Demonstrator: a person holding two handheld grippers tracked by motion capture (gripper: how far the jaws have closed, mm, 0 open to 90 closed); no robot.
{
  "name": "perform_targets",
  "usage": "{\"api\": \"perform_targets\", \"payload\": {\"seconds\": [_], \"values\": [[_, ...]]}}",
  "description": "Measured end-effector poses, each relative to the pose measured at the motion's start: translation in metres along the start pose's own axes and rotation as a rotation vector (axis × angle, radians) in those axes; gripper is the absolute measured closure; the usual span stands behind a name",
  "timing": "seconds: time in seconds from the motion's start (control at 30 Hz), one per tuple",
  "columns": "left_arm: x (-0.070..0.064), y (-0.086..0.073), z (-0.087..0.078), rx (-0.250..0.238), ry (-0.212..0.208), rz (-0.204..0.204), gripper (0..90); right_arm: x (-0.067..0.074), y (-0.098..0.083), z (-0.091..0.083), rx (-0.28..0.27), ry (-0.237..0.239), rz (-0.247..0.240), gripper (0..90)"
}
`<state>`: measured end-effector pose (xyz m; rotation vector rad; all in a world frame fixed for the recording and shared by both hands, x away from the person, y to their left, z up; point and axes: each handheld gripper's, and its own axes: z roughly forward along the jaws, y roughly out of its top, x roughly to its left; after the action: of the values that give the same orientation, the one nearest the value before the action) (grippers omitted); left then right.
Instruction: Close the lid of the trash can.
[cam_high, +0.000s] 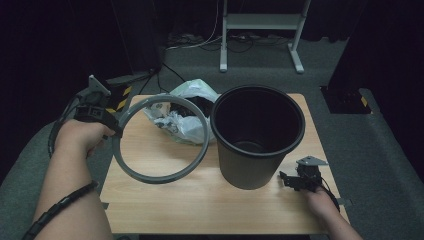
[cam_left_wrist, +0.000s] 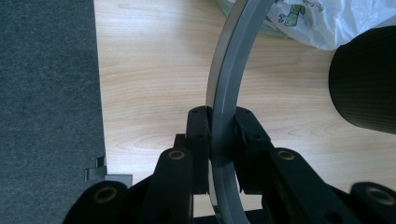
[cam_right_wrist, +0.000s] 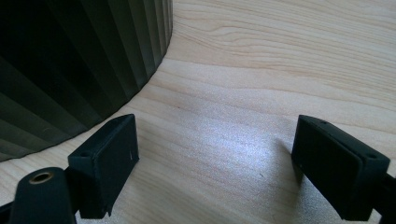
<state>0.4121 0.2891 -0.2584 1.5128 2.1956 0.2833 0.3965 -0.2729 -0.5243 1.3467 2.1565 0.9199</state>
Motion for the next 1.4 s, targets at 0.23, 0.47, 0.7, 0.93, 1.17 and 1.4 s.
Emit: {"api": "perform_targets", "payload": {"seconds": [0.23,0.47,0.7,0.93,1.17,1.4], "values": [[0.0,0.004,-0.014,-0.022,-0.018,-0.006,77.7,0.0,0.0,0.0,0.0,0.0,0.0,14.3],[-0.005,0.007,-0.024,-0.023,-0.033,0.006,77.7,0.0,0.0,0.0,0.001,0.001,0.002,14.3],[-0.01,0.009,-0.028,-0.026,-0.044,0.001,77.8,0.0,0.0,0.0,0.001,0.001,0.002,14.3],[-0.025,0.01,-0.028,-0.03,-0.053,0.013,77.8,0.0,0.0,0.0,0.001,0.001,0.002,14.3],[-0.043,0.012,-0.029,-0.034,-0.071,0.037,77.7,0.0,0.0,0.0,0.001,0.001,0.004,14.4],[-0.06,0.011,-0.025,-0.027,-0.086,0.05,77.7,0.001,0.0,0.0,0.001,0.001,0.002,14.4]]}}
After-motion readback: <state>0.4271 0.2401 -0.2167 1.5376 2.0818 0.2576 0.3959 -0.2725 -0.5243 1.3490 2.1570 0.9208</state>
